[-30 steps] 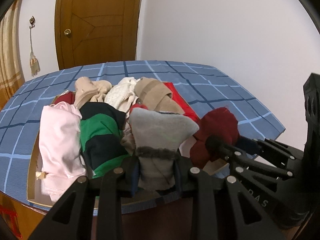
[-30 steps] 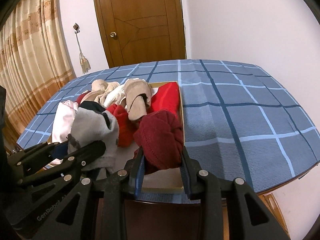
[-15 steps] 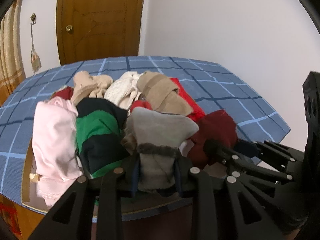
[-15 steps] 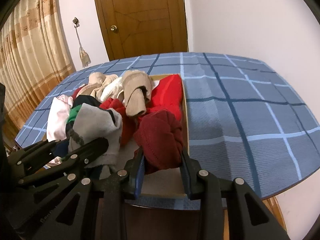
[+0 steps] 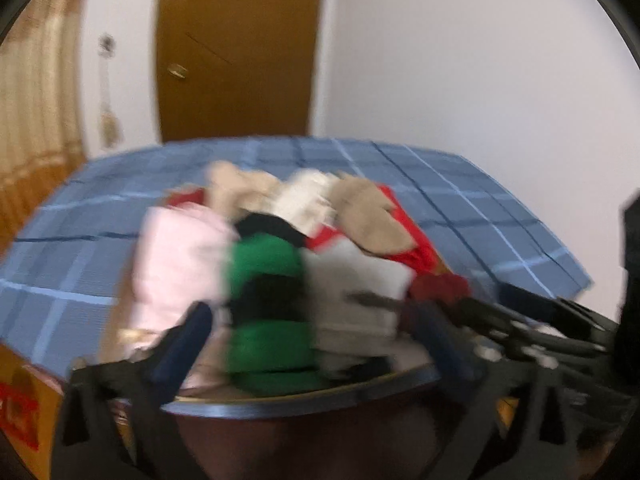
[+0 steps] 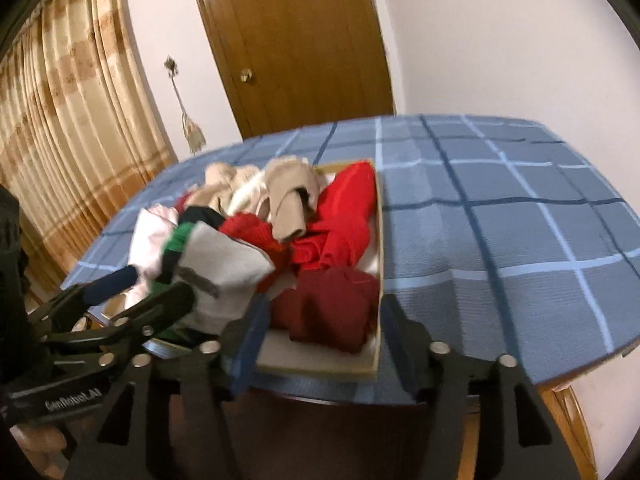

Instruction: Take underwear out of drawer

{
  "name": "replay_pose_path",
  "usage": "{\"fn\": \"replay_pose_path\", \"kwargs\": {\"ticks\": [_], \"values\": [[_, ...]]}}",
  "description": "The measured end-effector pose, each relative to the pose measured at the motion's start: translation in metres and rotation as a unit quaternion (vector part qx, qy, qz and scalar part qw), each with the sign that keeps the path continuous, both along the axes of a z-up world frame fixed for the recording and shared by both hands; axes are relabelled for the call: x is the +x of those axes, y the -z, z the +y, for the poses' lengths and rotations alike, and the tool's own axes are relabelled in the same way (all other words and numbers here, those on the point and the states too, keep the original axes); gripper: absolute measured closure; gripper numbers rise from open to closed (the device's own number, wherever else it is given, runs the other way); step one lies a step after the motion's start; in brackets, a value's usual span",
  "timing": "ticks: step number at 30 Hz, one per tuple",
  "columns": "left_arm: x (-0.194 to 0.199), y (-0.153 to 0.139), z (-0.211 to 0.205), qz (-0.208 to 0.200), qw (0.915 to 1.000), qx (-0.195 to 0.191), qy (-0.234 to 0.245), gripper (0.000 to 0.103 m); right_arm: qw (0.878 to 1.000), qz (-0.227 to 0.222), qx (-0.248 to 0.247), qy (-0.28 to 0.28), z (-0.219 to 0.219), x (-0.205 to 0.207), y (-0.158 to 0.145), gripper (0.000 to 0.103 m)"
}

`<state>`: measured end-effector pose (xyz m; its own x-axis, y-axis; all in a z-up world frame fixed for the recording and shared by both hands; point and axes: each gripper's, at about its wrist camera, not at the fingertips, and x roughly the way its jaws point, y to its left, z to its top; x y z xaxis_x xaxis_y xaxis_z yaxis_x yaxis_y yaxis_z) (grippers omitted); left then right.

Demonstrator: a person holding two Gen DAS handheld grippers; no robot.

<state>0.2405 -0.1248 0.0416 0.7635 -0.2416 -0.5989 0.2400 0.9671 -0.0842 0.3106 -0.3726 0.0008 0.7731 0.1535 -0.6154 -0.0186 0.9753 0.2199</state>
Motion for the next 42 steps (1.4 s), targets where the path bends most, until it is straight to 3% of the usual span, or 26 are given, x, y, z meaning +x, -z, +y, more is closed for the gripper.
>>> {"fn": "replay_pose_path", "kwargs": {"ticks": [3, 10, 15, 33, 36, 42], "values": [[-0.016, -0.010, 0.012, -0.021, 0.9996, 0.014, -0.014, 0.000, 0.999, -0.033, 0.022, 0.011, 0.000, -0.023, -0.010, 0.028], [-0.057, -0.021, 0.031, -0.062, 0.9967, 0.040, -0.035, 0.000, 0.991, -0.108, 0.071, 0.037, 0.017, -0.083, -0.032, 0.027], [-0.081, -0.023, 0.044, -0.072, 0.9960, 0.034, -0.041, 0.000, 0.985, -0.153, 0.072, 0.043, 0.039, -0.125, -0.040, 0.027], [-0.170, -0.030, 0.058, -0.116, 0.9902, 0.044, -0.064, 0.000, 0.971, -0.212, 0.079, 0.081, 0.040, -0.231, -0.041, 0.025], [-0.181, -0.029, 0.060, -0.117, 0.9901, 0.043, -0.066, 0.000, 0.969, -0.222, 0.073, 0.080, 0.044, -0.246, -0.044, 0.020], [-0.200, -0.028, 0.067, -0.116, 0.9895, 0.040, -0.077, 0.000, 0.964, -0.247, 0.058, 0.077, 0.056, -0.273, -0.051, 0.019]]}}
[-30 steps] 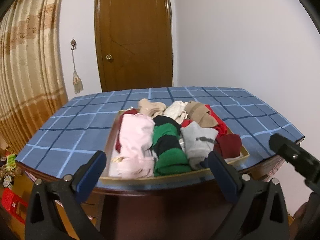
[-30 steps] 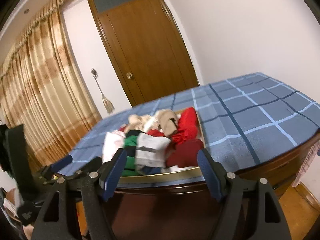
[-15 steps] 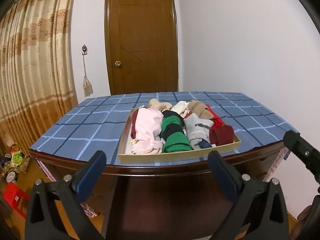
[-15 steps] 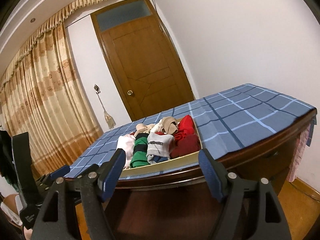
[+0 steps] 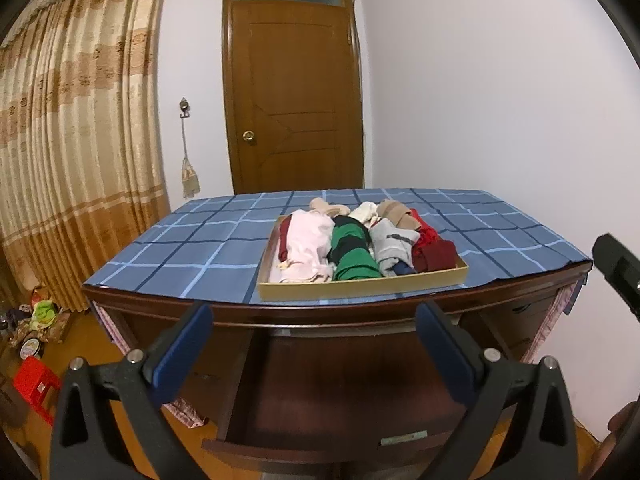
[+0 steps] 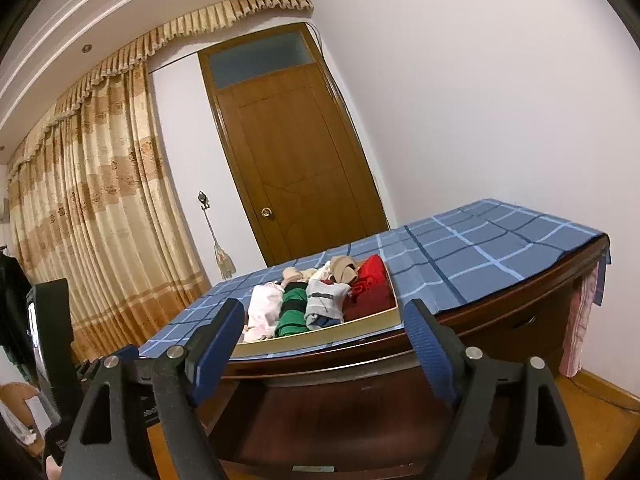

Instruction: Take underwear out of drawer

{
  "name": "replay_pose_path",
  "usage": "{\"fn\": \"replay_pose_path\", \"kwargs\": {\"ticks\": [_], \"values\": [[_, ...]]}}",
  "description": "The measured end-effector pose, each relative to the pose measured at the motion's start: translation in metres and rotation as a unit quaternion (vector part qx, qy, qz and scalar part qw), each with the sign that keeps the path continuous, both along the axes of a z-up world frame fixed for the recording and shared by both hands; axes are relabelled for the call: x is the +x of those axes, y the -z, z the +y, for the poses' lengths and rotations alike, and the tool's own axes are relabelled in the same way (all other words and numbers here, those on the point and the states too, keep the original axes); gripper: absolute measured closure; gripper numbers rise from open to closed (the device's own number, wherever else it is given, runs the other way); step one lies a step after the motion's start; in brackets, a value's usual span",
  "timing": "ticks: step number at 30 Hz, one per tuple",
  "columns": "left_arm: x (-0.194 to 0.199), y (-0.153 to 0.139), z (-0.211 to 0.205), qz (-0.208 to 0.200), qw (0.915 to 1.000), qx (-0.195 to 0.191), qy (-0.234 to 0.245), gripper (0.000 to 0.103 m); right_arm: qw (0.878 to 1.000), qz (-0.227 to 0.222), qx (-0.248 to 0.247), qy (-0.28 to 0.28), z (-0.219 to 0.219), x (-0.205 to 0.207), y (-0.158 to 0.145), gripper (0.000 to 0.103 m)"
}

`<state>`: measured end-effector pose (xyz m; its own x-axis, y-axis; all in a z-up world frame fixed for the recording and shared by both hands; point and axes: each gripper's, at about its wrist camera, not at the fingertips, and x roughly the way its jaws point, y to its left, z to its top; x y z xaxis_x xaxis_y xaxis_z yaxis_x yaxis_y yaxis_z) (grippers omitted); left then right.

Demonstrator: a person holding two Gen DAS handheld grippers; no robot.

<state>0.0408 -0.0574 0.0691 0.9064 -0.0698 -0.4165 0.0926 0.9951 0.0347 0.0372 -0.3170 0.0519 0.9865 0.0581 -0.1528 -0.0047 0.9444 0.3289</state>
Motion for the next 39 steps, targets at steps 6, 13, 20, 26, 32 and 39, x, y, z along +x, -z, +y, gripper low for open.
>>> {"fn": "replay_pose_path", "kwargs": {"ticks": [6, 13, 20, 26, 32, 39], "values": [[-0.012, -0.005, 0.007, -0.010, 0.9999, 0.006, -0.008, 0.000, 1.000, -0.011, -0.007, -0.007, 0.010, -0.015, -0.009, 0.018], [-0.017, -0.008, 0.011, -0.014, 0.9999, 0.001, -0.007, 0.000, 1.000, -0.017, -0.017, -0.005, 0.018, -0.024, -0.016, 0.018], [-0.020, -0.011, 0.012, -0.022, 0.9996, 0.008, -0.015, 0.000, 1.000, -0.013, -0.015, -0.011, 0.019, -0.025, -0.015, 0.018], [-0.022, -0.012, 0.011, -0.023, 0.9995, 0.013, -0.019, 0.000, 1.000, -0.014, -0.012, -0.012, 0.020, -0.023, -0.014, 0.018], [-0.023, -0.013, 0.010, -0.026, 0.9992, 0.019, -0.022, 0.000, 1.000, -0.015, -0.014, -0.013, 0.023, -0.022, -0.013, 0.017], [-0.022, -0.014, 0.012, -0.023, 0.9993, 0.016, -0.025, 0.000, 1.000, -0.013, -0.012, -0.012, 0.021, -0.020, -0.011, 0.017]]}}
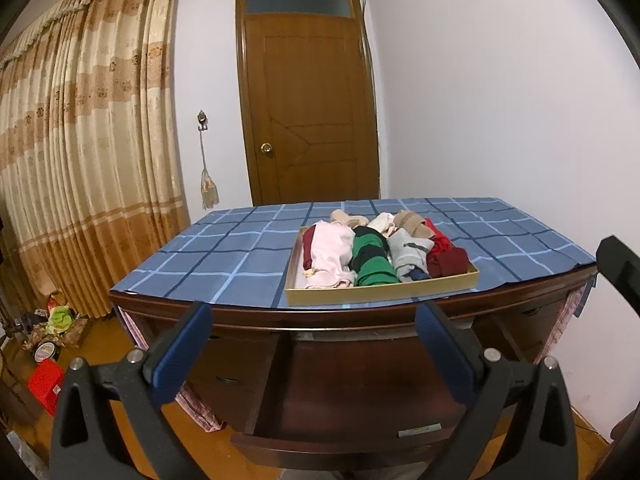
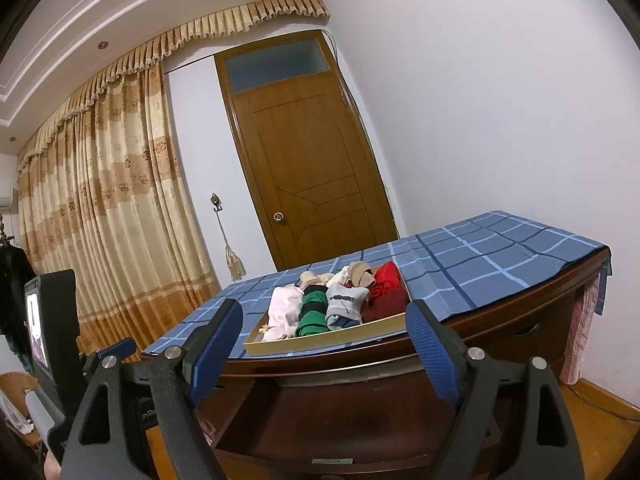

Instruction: Take underwear out of drawer

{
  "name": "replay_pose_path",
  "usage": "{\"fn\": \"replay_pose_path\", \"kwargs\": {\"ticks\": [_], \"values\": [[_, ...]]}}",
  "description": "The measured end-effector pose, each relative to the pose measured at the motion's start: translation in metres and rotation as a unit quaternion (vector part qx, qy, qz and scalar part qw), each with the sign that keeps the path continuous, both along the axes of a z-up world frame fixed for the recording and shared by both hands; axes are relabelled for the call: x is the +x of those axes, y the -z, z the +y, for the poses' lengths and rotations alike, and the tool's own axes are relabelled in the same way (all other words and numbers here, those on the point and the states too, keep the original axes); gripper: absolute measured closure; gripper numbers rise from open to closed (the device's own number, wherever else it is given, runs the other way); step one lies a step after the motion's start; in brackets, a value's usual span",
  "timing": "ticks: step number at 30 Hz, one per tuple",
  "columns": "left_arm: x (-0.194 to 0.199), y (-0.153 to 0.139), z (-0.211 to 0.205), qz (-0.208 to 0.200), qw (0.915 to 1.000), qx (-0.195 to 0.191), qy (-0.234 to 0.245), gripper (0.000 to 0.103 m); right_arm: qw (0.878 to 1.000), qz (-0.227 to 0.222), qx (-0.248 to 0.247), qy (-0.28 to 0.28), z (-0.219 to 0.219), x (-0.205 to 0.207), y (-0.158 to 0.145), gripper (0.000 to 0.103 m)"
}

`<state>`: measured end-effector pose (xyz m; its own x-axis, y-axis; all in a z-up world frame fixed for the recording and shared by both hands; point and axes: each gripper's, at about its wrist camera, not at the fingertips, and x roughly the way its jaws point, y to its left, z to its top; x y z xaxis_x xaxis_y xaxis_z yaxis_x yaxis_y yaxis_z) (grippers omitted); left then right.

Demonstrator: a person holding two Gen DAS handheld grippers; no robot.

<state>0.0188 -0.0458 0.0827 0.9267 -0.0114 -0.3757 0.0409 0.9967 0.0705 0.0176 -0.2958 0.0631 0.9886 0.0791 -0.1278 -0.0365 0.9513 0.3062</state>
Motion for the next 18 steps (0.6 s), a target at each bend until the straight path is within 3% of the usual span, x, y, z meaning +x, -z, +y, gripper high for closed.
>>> {"fn": "replay_pose_path", "kwargs": {"ticks": [10, 18], "values": [[-0.0002, -0.0001, -0.0009, -0.001, 1.0000, 0.002, -0.003, 0.000, 1.000, 0.000, 0.001, 0.000, -0.0009, -0.0001, 0.0005, 0.017], [0.0030, 0.0031, 0.0054, 0.016, 0.9996, -0.023, 0.007, 0.000, 1.000, 0.000, 0.000, 0.001, -0.0011, 0.0001, 0.0007, 0.017]]}}
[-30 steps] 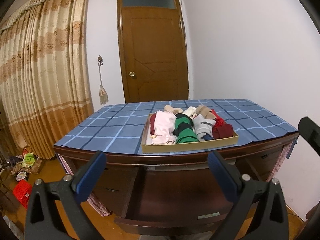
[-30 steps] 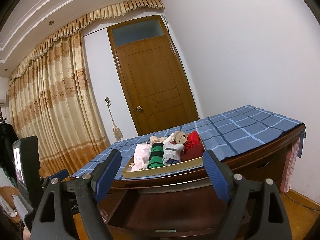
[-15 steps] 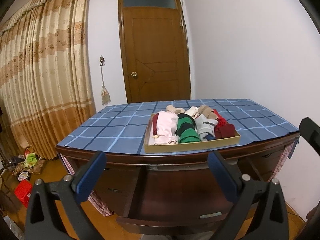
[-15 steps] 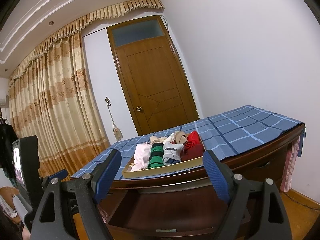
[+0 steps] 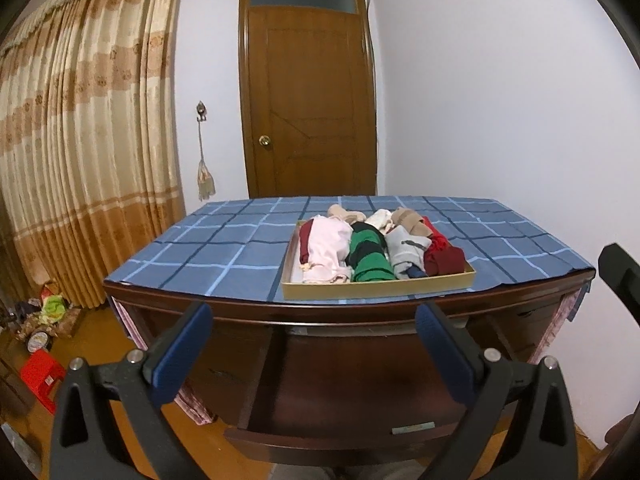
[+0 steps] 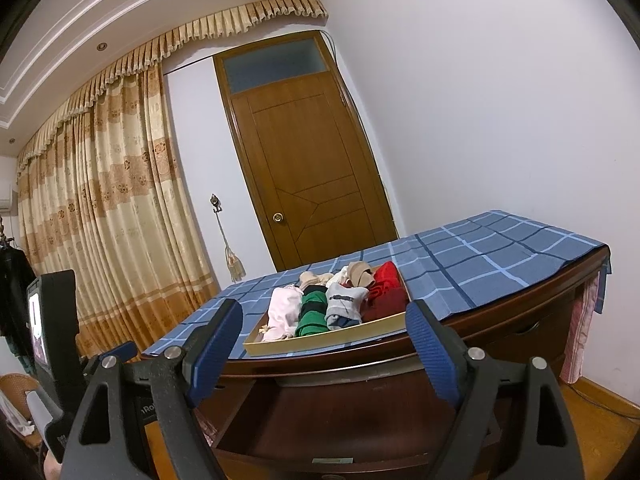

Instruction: Take underwear out of drawer

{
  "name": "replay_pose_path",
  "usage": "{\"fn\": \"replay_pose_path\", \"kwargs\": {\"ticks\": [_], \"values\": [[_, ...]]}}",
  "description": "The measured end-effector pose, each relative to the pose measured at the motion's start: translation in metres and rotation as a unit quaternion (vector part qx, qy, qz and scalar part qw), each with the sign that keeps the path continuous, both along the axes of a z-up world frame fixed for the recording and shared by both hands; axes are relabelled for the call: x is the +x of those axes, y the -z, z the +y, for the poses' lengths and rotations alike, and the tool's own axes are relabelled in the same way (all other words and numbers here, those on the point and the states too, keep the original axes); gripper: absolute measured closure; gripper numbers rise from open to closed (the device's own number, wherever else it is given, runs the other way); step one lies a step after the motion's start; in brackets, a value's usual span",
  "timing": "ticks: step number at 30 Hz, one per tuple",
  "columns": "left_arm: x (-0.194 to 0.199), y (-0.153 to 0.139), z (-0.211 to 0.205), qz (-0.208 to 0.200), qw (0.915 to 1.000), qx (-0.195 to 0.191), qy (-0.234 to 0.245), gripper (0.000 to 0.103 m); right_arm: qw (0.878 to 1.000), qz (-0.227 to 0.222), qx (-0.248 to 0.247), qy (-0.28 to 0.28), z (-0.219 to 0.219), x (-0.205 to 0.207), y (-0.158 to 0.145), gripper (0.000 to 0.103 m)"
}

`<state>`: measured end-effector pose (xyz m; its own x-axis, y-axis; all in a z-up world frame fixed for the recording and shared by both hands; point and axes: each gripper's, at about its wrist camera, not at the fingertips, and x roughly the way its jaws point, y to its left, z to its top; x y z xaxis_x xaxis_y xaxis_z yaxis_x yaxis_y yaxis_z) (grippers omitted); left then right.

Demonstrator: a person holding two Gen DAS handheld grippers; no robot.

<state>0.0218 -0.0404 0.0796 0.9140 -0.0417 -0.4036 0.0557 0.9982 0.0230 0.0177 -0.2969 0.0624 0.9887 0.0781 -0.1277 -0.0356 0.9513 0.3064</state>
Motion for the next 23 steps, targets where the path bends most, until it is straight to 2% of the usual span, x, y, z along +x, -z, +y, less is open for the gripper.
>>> {"fn": "replay_pose_path", "kwargs": {"ticks": [13, 23], "values": [[-0.0050, 0.0010, 0.0032, -0.009, 0.9999, -0.006, 0.006, 0.000, 1.000, 0.002, -0.003, -0.005, 0.0015, 0.0003, 0.0016, 0.017], [-0.0020, 0.0040, 0.0048, -0.008, 0.9999, 0.004, -0.010, 0.000, 1.000, 0.005, -0.005, -0.007, 0.0059, -0.0003, 0.0040, 0.017]]}}
